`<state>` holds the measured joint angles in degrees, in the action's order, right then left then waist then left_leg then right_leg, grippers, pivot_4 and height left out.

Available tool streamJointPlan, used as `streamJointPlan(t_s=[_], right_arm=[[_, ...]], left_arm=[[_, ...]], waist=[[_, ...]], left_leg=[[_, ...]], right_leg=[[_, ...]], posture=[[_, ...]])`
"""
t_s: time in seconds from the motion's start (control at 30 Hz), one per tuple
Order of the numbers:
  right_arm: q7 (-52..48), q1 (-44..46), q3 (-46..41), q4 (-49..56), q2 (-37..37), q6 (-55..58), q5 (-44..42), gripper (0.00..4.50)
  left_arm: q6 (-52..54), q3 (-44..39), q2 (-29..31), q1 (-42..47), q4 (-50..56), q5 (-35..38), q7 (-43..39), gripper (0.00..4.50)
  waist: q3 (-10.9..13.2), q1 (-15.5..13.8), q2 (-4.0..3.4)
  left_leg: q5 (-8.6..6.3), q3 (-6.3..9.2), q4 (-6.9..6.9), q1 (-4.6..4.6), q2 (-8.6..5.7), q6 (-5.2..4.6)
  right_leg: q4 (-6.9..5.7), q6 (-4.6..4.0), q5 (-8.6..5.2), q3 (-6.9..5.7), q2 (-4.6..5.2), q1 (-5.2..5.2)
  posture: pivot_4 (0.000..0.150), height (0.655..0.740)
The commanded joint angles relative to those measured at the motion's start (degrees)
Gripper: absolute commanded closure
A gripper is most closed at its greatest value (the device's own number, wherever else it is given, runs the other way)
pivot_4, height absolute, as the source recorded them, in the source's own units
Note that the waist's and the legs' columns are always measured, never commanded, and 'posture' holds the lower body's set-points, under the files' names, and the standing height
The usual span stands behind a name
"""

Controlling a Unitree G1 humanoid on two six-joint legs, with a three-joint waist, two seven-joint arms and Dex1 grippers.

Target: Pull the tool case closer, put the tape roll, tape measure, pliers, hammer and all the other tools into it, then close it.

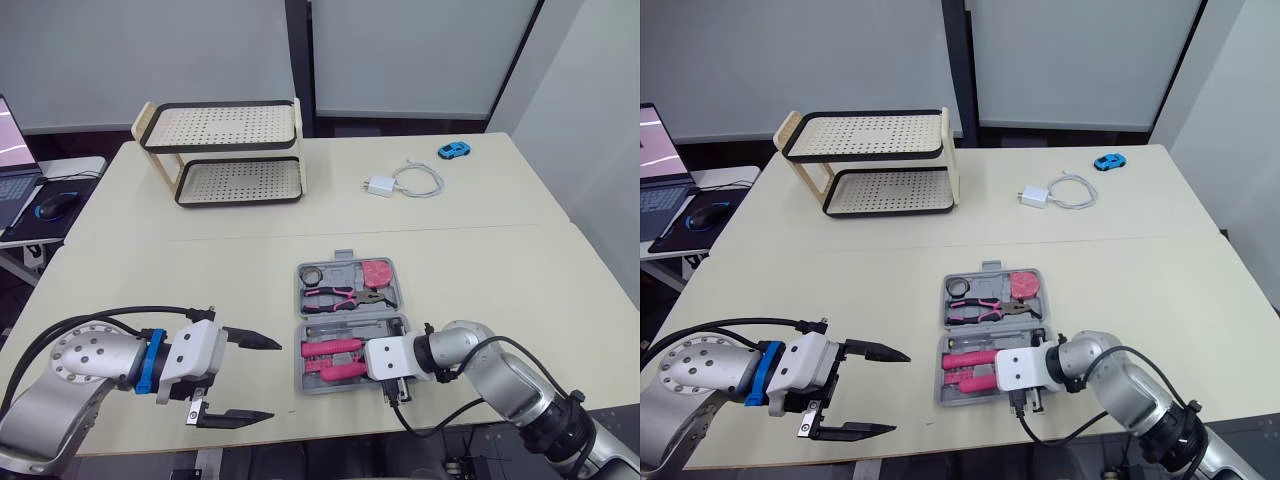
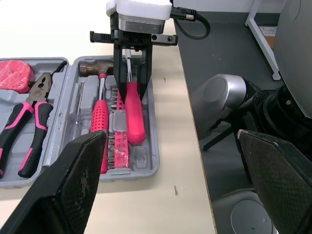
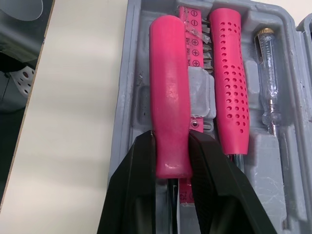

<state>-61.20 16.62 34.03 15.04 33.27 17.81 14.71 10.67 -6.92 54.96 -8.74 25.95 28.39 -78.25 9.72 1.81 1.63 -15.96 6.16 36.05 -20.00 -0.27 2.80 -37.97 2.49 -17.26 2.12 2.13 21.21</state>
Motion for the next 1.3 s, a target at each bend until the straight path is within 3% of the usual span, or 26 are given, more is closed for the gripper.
streamJointPlan(t_s=[0.03,0.6,1.3], right_arm=[[-0.07,-0.04,2.07,0.25,-0.71,3.15,1.79,3.88],[-2.22,3.56,3.14,5.66,-2.11,11.07,0.43,3.88],[-3.5,7.78,5.38,10.33,-4.2,19.0,-1.87,3.88]], left_arm=[[-0.63,-1.02,0.7,0.3,0.29,0.52,-0.4,0.0],[-0.35,-1.44,1.12,-0.01,0.48,0.79,-0.74,0.0],[-0.57,-1.45,1.3,-0.34,0.52,0.76,-0.69,0.0]], waist=[[0.02,0.02,-0.01],[0.24,0.04,-0.14],[0.34,0.03,-0.24]], left_leg=[[0.0,0.0,0.0,0.0,0.0,0.0],[0.02,-0.02,0.03,-0.84,-0.03,0.02],[0.01,-0.07,0.03,-0.9,-0.06,0.03]], right_leg=[[0.0,0.0,0.0,0.0,0.0,0.01],[-0.11,-0.2,0.16,-0.11,-0.02,0.84],[-0.14,-0.19,0.18,-0.11,0.0,0.91]], posture=[[0.15,0.74],[0.15,0.74],[0.15,0.74]])
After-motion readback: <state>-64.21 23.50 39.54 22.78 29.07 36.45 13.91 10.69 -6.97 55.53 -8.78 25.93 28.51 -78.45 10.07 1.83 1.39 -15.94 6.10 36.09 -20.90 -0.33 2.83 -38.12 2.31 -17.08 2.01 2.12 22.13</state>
